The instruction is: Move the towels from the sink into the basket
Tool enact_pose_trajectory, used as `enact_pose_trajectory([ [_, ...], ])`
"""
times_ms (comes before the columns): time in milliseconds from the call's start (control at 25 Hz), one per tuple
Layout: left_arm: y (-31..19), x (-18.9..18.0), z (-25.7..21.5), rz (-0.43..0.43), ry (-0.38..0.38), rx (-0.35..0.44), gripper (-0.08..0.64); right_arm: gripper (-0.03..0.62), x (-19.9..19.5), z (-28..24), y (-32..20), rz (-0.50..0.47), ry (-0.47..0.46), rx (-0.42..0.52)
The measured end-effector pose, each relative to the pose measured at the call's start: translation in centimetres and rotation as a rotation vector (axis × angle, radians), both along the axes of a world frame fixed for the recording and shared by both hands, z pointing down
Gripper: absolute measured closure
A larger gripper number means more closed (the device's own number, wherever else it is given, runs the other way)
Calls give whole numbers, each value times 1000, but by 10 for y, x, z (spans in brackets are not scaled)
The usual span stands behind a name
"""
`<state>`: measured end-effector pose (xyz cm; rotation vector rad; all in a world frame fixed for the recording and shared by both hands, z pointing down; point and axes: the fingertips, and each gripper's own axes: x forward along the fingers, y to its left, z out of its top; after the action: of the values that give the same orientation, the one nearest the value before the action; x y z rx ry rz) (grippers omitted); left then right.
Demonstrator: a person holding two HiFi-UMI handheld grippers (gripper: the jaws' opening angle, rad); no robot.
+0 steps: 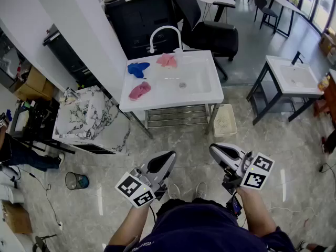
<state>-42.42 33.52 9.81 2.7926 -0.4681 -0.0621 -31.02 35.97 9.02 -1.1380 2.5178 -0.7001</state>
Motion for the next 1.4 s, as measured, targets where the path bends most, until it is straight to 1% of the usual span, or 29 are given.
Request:
enact_pose_trajectory([
  [520, 2, 1, -2, -9, 4, 5, 557, 584, 0, -2, 0, -12, -12, 1],
  [800, 3, 15, -1, -11, -8, 5, 557, 583, 17, 2, 0, -2, -26, -14],
  [1200, 3, 46, 5, -23, -25, 3, 557, 583, 53, 16, 2, -9, -28, -39],
  [1400, 1, 50, 9, -43, -31, -7, 557, 583, 64, 20, 1, -10, -30, -47],
])
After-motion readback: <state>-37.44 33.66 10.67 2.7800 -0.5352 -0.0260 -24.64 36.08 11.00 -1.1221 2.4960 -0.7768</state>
